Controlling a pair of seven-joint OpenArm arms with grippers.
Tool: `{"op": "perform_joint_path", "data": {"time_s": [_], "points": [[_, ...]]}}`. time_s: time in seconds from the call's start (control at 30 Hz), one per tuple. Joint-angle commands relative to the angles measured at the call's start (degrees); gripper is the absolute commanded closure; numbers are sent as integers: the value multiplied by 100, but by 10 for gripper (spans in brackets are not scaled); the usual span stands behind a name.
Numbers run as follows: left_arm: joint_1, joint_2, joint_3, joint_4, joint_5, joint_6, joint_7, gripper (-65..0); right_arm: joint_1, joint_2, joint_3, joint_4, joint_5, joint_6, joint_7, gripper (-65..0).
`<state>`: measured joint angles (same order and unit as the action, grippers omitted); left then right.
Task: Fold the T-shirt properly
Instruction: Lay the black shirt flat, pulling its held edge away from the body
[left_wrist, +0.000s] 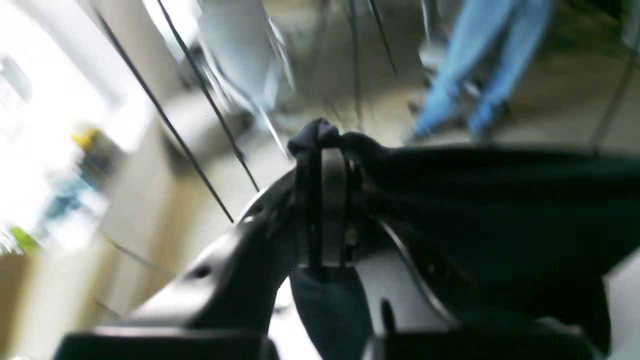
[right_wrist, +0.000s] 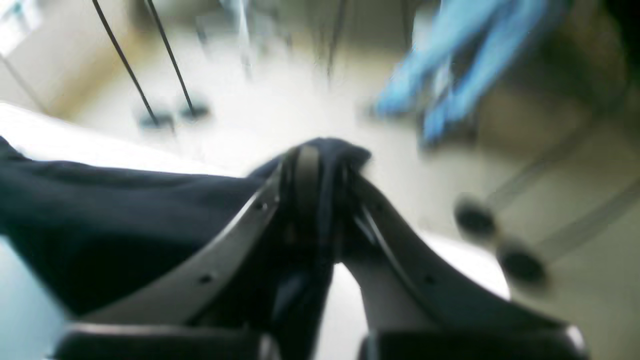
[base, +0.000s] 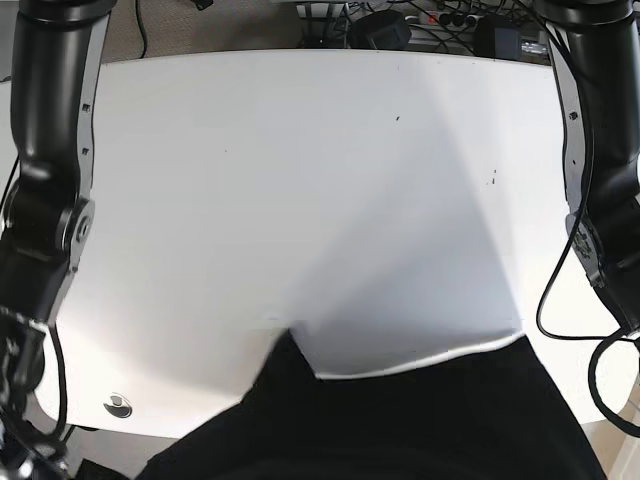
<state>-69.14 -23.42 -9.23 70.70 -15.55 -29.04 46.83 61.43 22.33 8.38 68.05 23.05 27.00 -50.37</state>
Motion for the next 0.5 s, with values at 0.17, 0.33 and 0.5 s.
{"op": "perform_joint_path", "data": {"time_s": [0.17,0.33,0.5], "points": [[2664,17,-734,2122,-14,7,420,0,-2780,-373,872,1595,-32,-32,-295,-16],[5591,386,-1877,3458,-638,7,456,0,-5303,-857,1338,2430,-32,-6,-40,-16],[7367,702,-2659,3801,-1227,7,456,0,-6631,-1024,1487,2870,-23,-6,13,-16]]}}
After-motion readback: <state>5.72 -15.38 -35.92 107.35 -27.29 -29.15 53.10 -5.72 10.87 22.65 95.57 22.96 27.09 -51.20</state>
